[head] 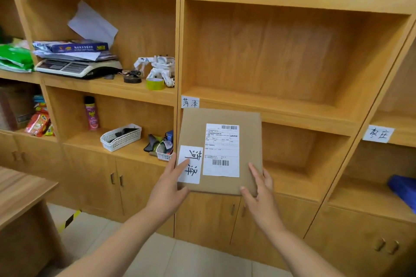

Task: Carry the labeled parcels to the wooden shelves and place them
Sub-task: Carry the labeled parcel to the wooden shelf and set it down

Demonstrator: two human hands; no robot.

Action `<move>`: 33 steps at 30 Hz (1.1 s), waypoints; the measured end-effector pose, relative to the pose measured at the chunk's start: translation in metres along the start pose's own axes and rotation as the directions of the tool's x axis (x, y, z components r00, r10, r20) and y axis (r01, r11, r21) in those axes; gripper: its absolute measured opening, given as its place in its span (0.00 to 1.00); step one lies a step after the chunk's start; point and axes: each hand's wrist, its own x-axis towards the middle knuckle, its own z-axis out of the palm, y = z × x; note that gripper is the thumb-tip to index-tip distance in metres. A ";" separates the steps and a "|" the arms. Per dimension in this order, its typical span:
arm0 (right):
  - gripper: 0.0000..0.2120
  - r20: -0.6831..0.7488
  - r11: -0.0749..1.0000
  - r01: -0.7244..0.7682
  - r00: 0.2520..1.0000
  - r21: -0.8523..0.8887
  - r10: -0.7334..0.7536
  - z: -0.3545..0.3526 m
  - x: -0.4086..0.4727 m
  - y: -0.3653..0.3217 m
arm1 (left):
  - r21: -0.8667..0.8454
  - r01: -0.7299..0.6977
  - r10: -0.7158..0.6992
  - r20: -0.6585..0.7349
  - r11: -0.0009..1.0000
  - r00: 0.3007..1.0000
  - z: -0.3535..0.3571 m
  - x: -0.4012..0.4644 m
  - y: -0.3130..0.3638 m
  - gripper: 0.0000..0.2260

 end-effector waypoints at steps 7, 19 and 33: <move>0.29 -0.034 1.000 0.028 0.999 -0.004 -0.028 0.016 0.095 0.011 | -0.032 -0.055 0.055 -0.010 0.998 0.998 0.009 0.096 -0.018 0.32; 0.32 -0.129 0.999 0.044 0.991 -0.011 -0.046 0.075 0.264 -0.020 | -0.091 -0.170 0.168 -0.033 0.981 0.985 -0.007 0.289 -0.072 0.30; 0.31 -0.319 0.993 0.052 0.944 -0.101 -0.082 0.127 0.395 -0.022 | 0.075 -0.330 0.333 -0.032 0.941 0.943 -0.019 0.431 -0.107 0.29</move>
